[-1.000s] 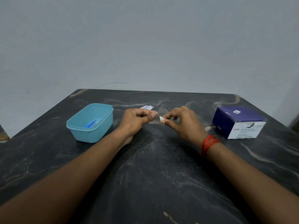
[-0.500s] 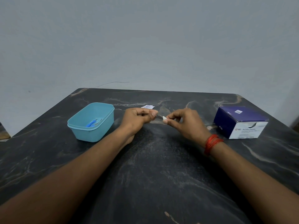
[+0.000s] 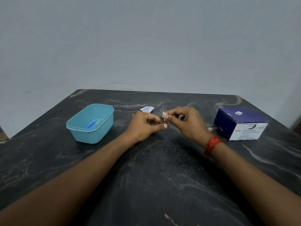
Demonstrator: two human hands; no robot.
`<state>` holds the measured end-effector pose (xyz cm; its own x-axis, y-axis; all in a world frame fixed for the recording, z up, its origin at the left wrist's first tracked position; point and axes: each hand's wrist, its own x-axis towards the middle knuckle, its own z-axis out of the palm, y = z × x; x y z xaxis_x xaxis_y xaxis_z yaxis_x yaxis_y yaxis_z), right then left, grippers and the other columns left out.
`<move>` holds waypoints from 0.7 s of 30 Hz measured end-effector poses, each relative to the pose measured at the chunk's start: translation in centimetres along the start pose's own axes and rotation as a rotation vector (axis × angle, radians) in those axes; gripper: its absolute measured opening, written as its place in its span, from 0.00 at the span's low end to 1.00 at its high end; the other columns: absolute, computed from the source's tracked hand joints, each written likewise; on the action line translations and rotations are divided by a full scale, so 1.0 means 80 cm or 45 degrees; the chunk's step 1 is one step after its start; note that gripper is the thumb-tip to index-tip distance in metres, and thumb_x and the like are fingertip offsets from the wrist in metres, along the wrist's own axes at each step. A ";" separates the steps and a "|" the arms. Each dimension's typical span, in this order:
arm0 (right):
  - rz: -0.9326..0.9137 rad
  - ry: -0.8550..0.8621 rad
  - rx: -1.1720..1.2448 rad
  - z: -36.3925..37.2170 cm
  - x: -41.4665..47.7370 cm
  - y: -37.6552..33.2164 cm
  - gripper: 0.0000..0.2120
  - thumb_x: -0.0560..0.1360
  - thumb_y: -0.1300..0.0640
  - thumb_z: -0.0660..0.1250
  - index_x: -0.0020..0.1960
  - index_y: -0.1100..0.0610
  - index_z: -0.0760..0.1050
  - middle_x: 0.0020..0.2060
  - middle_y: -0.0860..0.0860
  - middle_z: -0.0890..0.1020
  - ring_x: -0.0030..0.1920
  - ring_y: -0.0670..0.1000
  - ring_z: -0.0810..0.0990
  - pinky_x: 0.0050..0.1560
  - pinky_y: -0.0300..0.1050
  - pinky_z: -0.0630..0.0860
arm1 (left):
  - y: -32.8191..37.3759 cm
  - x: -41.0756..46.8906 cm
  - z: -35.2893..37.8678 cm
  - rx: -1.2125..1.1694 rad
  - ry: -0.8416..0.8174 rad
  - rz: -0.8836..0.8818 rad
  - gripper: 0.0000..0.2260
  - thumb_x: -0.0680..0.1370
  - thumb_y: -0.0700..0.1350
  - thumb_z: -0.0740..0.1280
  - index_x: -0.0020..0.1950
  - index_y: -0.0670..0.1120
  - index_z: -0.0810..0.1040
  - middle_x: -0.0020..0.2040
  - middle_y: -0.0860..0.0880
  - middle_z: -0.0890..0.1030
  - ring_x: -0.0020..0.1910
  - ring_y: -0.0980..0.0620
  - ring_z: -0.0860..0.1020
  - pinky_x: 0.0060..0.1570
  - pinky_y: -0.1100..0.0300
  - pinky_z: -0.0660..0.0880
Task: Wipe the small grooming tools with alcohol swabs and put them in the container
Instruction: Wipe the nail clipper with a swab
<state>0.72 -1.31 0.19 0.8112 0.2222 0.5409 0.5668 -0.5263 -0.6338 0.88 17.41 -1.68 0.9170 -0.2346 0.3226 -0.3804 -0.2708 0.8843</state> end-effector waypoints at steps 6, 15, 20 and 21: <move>0.067 -0.041 0.144 0.000 0.002 0.005 0.06 0.70 0.50 0.76 0.46 0.48 0.86 0.42 0.45 0.86 0.44 0.50 0.84 0.47 0.43 0.80 | -0.001 0.001 -0.001 0.093 -0.061 0.041 0.06 0.70 0.47 0.78 0.39 0.46 0.85 0.35 0.53 0.85 0.35 0.60 0.80 0.40 0.65 0.75; 0.068 -0.044 0.063 -0.001 0.002 0.003 0.04 0.68 0.49 0.78 0.40 0.43 0.84 0.40 0.45 0.84 0.40 0.51 0.81 0.38 0.37 0.75 | -0.004 0.004 -0.001 0.228 -0.092 0.063 0.08 0.68 0.49 0.79 0.45 0.50 0.87 0.40 0.54 0.87 0.39 0.61 0.84 0.43 0.64 0.78; 0.183 -0.103 0.006 -0.001 -0.001 0.014 0.05 0.65 0.47 0.79 0.39 0.44 0.85 0.39 0.48 0.86 0.36 0.49 0.78 0.39 0.44 0.76 | -0.003 0.003 -0.008 0.389 -0.053 0.044 0.06 0.68 0.49 0.80 0.43 0.52 0.87 0.39 0.56 0.86 0.36 0.66 0.81 0.42 0.69 0.76; 0.220 -0.157 -0.025 0.000 -0.001 0.017 0.05 0.65 0.47 0.79 0.40 0.45 0.85 0.39 0.48 0.86 0.36 0.50 0.80 0.39 0.43 0.77 | -0.003 0.003 -0.009 0.417 -0.062 0.040 0.06 0.68 0.48 0.80 0.42 0.51 0.87 0.39 0.56 0.86 0.35 0.67 0.80 0.42 0.70 0.75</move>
<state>1.38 -2.07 -0.71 0.9082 0.2257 0.3524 0.4158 -0.5809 -0.6997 1.26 18.12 -1.57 0.9004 -0.2895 0.3247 -0.4340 -0.5466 0.7161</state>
